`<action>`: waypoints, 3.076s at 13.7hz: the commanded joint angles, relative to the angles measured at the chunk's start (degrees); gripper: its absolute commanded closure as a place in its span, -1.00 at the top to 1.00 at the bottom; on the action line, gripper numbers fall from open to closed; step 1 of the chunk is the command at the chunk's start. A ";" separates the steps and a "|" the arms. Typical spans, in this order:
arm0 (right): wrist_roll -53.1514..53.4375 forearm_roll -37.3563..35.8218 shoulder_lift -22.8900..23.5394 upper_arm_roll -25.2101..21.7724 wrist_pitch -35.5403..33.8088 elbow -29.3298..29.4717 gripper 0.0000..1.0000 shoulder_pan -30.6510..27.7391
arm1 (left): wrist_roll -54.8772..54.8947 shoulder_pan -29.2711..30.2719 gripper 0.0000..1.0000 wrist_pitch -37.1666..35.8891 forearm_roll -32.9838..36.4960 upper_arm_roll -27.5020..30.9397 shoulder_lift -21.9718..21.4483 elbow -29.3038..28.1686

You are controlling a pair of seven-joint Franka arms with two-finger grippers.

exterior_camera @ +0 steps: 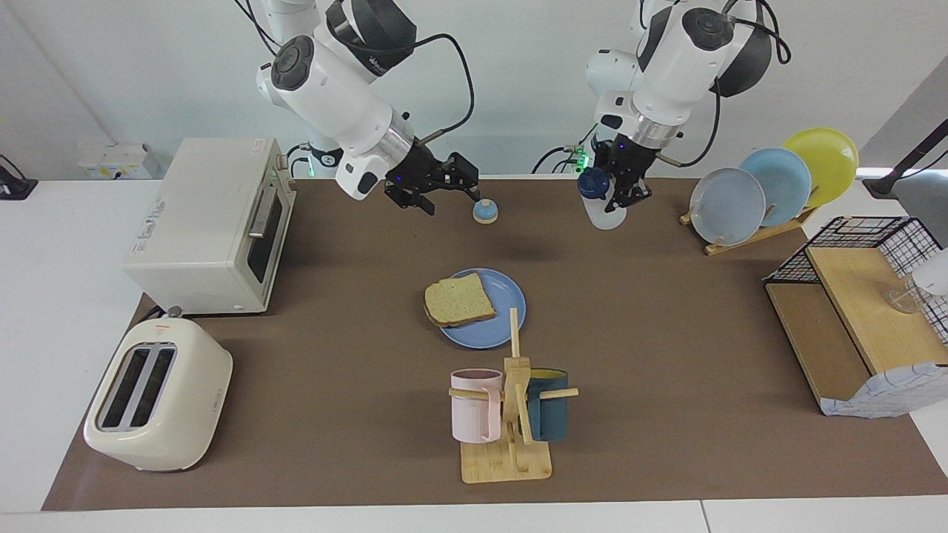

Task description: Put bread on plate and add seasoning

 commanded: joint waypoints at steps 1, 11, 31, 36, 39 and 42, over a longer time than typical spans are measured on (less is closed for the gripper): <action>3.86 1.56 -1.74 0.94 1.27 -1.62 1.00 -0.24 | -0.22 -4.11 -1.00 0.95 -0.28 -1.83 -4.02 -5.09; 18.54 -5.04 -0.77 4.89 -5.94 8.39 0.49 5.91 | -8.75 -4.29 -1.00 2.45 -0.28 -5.36 -5.43 -7.12; 21.35 -8.99 -1.65 6.83 4.43 3.91 -0.33 11.72 | -9.90 -4.20 -1.00 3.33 -0.28 -5.63 -5.52 -7.47; 22.23 -7.94 -1.22 6.74 5.22 4.35 -1.00 11.19 | -9.99 -4.20 -1.00 3.33 -0.28 -5.63 -5.52 -7.47; 24.77 -3.48 -0.86 6.04 8.19 5.06 -1.00 10.49 | -10.25 -4.20 -1.00 3.33 -0.28 -5.63 -5.52 -7.47; 29.43 -0.56 -1.39 6.04 12.86 5.06 -1.00 9.34 | -11.22 -4.29 -1.00 3.33 -0.28 -5.72 -5.52 -7.47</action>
